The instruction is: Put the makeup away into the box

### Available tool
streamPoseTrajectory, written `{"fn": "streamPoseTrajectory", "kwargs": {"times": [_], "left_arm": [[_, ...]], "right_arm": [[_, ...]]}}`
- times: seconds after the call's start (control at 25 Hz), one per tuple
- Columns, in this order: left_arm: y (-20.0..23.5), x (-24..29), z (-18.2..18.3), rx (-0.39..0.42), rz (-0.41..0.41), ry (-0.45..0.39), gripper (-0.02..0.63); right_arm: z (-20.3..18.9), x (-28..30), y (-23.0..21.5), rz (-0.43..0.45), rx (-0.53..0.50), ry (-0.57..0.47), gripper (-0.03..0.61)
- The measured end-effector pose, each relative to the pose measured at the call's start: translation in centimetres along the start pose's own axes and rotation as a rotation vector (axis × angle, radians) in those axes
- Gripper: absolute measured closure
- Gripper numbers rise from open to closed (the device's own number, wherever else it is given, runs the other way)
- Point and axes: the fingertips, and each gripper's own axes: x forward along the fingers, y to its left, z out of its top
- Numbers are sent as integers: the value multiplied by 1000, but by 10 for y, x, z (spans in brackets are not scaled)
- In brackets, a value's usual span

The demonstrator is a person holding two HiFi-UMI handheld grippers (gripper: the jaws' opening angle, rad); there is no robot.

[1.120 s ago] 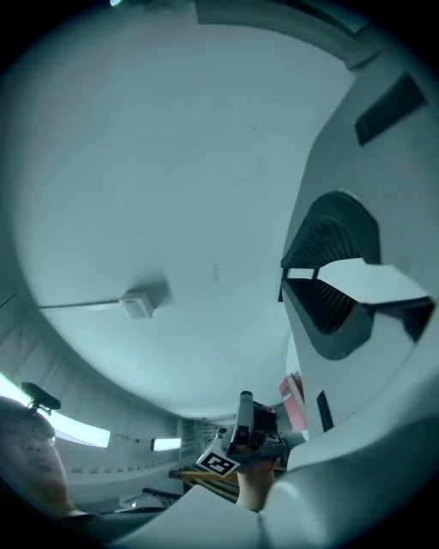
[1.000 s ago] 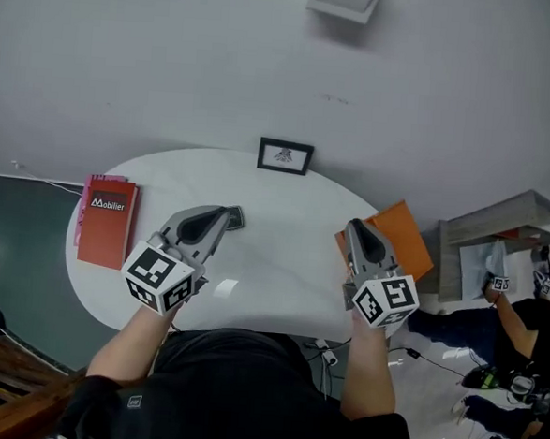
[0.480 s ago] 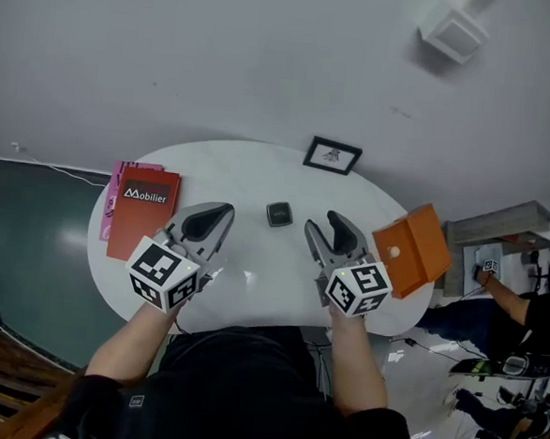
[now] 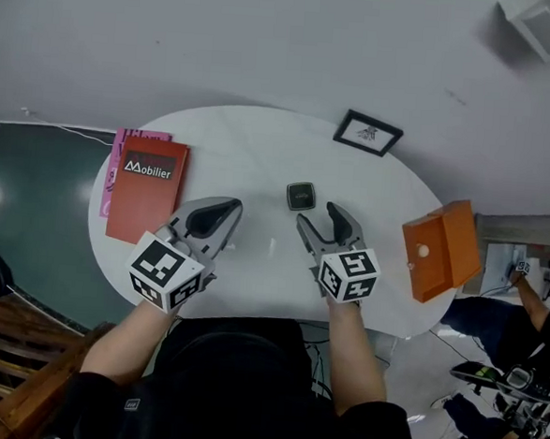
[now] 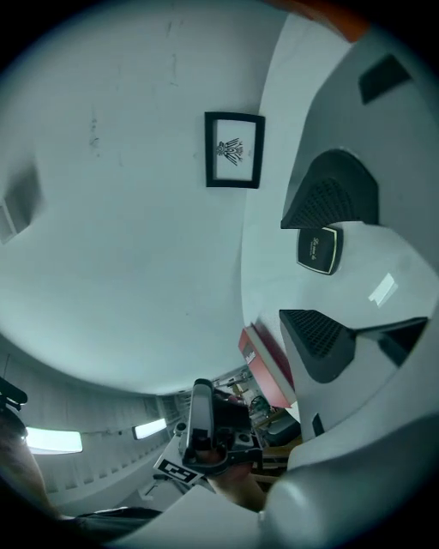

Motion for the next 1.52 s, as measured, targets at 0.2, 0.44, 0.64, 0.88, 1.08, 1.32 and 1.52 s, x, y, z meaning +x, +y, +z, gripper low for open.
{"fn": "streamPoseTrajectory", "kwargs": {"times": [0.2,0.44,0.64,0.88,1.08,1.32,1.52], "left_arm": [[0,9,-23,-13,4,57,600],[18,-3,-41,-42,60,92,600],[29,-8,-43,-71,85,86,600],[28,-11,-32,-66,72,60,600],[27,-22,-21,-53,57,32,600],[19,-41,-2,-44,18,-45,600],[8,-49,15,-29,-20,-97,600]], "right_arm": [[-40,39,-17,-24,49,101,313],[-60,67,-24,-75,30,163,299],[-68,84,-25,-129,-24,228,295],[-75,92,-24,-163,-104,281,293],[-72,86,-15,-121,-124,312,295],[-34,54,-4,-146,-145,251,295],[2,13,5,-179,-152,181,295]]}}
